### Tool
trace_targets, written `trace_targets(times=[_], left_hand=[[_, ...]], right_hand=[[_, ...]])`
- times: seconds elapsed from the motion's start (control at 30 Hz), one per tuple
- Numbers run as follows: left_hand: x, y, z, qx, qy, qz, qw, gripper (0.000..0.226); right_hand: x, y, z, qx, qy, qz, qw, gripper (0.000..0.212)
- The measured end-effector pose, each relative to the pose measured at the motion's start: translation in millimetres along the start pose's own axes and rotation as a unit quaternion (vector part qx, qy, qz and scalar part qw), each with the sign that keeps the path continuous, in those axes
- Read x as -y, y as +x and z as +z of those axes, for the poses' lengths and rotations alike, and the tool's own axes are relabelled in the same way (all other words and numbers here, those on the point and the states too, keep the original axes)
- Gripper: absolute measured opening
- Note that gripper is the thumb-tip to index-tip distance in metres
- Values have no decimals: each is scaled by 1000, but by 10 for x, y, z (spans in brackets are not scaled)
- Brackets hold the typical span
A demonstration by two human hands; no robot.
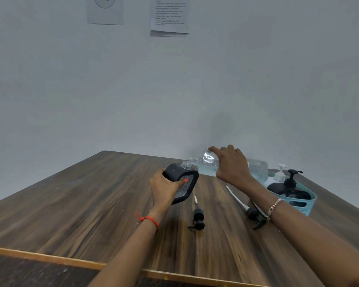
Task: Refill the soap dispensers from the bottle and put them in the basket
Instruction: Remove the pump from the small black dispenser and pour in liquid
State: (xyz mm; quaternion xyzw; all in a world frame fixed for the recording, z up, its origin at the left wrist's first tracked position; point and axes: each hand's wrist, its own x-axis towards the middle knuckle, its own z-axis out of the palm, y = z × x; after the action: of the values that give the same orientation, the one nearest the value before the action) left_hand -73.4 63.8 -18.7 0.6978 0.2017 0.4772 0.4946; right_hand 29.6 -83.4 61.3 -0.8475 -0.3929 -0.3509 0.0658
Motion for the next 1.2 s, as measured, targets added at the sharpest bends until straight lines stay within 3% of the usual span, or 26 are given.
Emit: trace_targets(times=[1.2], left_hand=[[-22,-66,-15,-7,0,-6,1000,40]], right_hand=[[17,-18,-35,8,-4,-8,1000,66]])
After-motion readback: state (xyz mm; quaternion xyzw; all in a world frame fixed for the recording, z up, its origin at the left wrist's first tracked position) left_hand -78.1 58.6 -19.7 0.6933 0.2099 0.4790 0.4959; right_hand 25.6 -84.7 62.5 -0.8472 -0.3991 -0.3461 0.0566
